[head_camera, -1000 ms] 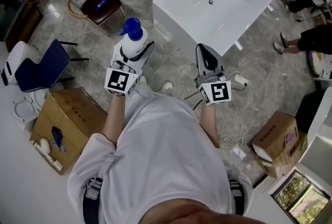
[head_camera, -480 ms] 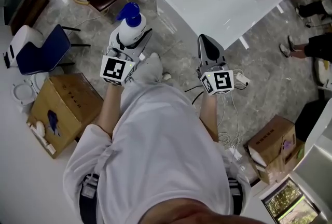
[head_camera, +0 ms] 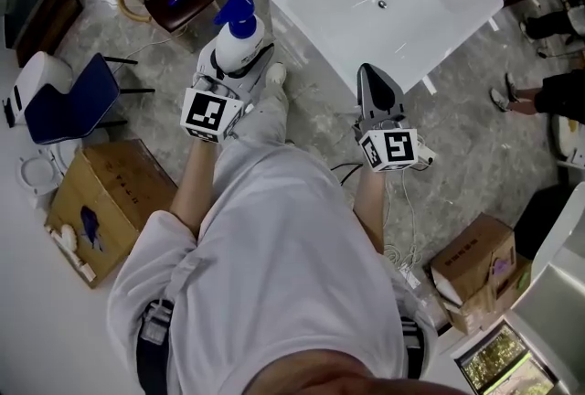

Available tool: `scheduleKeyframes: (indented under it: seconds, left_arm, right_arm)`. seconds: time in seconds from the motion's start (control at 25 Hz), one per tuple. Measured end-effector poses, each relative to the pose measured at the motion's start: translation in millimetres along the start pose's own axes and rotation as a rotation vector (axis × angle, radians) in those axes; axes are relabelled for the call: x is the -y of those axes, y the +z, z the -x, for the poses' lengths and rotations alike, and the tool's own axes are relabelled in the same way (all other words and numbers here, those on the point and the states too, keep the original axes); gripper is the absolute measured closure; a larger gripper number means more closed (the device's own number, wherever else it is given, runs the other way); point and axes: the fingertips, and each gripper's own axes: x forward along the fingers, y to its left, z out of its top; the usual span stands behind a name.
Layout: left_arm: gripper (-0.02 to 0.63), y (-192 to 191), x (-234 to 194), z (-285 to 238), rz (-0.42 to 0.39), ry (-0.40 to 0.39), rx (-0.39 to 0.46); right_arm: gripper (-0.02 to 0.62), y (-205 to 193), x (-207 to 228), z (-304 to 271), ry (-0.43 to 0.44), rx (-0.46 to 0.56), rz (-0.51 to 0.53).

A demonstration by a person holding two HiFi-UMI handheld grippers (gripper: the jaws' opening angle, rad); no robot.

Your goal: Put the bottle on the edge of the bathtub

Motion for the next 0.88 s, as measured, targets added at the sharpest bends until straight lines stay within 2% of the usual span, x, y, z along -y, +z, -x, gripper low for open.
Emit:
scheduleKeyframes:
  seconds: [0.28, 0.48, 0.68, 0.76, 0.88]
  left_arm:
    - [0.356, -15.5, -47.4, -78.9, 0.015, -0.054, 0.013]
    - [0.356, -19.3, -82.0, -135.3, 0.001, -0.142, 0.04]
    - [0.356, -18.6, -119.9, -192.6, 0.031, -0.222, 0.092]
    - [0.356, -20.4, -134.4, -215.9, 0.013, -0.238, 0.105]
    - [0.356, -23.1, -152.3, -248.3, -0.059, -0.256, 0.13]
  right_arm:
    - [0.594, -4.2, 41.8, -71.4, -0.027, -0.026, 0.01]
    - [0.594, 0.5, 65.0, -142.1, -0.004, -0.03, 0.032]
    - [0.594, 6.4, 85.9, -208.2, 0.001, -0.043, 0.043]
    - [0.594, 5.6, 95.5, -231.3, -0.005, -0.048, 0.037]
    - [0.594, 1.8, 112.8, -263.6, -0.033, -0.052, 0.039]
